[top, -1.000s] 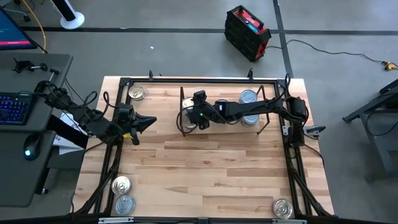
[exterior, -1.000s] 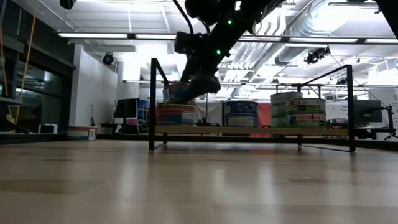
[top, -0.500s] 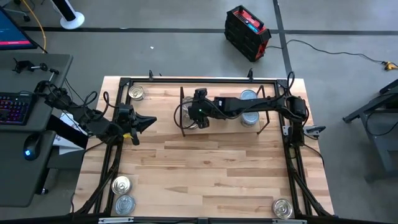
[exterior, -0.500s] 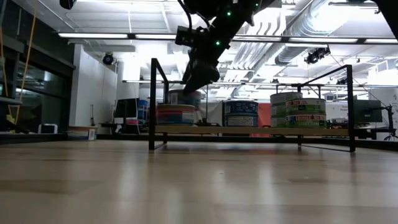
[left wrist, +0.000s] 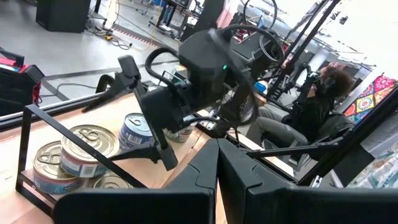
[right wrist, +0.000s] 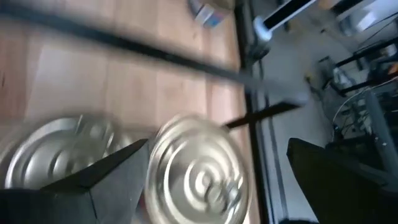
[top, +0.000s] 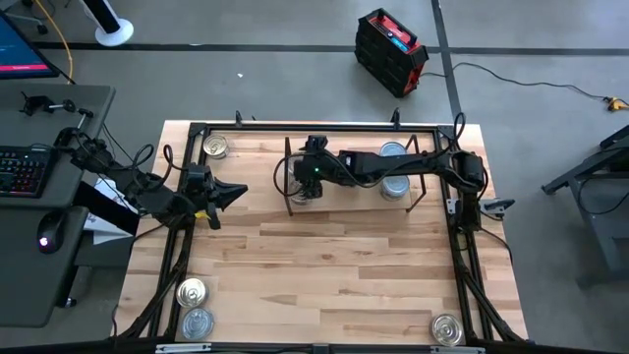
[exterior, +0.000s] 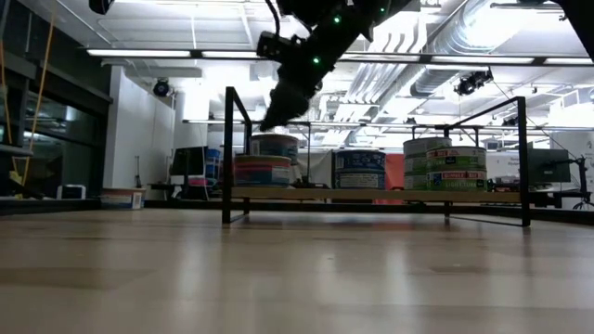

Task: Stack canned seafood by type on shelf
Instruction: Stack the blue-pink tuna can on top of the other blue-pink tuna can on the shelf

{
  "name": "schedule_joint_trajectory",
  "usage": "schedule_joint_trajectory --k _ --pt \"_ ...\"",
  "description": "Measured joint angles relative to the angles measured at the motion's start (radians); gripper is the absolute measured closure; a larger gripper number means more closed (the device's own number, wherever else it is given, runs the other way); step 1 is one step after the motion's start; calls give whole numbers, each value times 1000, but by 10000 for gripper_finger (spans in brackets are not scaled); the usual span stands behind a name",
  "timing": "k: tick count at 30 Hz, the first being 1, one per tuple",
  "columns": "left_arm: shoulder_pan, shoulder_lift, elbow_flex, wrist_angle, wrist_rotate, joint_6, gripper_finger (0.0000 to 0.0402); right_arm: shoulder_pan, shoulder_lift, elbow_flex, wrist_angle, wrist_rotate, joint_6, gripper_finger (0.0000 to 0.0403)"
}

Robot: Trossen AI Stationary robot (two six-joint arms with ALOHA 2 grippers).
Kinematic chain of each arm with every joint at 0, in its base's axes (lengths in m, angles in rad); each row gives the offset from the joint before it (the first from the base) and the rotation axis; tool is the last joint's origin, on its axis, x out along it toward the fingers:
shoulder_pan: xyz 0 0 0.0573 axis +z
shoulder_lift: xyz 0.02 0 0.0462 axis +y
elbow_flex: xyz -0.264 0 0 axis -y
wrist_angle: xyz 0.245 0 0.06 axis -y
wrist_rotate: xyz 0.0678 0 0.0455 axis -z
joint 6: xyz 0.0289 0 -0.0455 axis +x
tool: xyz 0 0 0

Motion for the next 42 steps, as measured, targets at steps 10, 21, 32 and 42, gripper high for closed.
schedule_joint_trajectory --k 10,21,32,42 --pt "0 0 0 -1 0 0 401 3 -18 0 67 80 0 34" --pt "0 0 0 -48 0 -6 401 -114 -168 -29 -390 18 462 34" --pt "0 0 0 -44 0 -44 401 -114 -91 -66 -333 -35 677 34" --pt "0 0 0 -47 0 -54 401 -70 -66 -66 -290 -55 757 34"
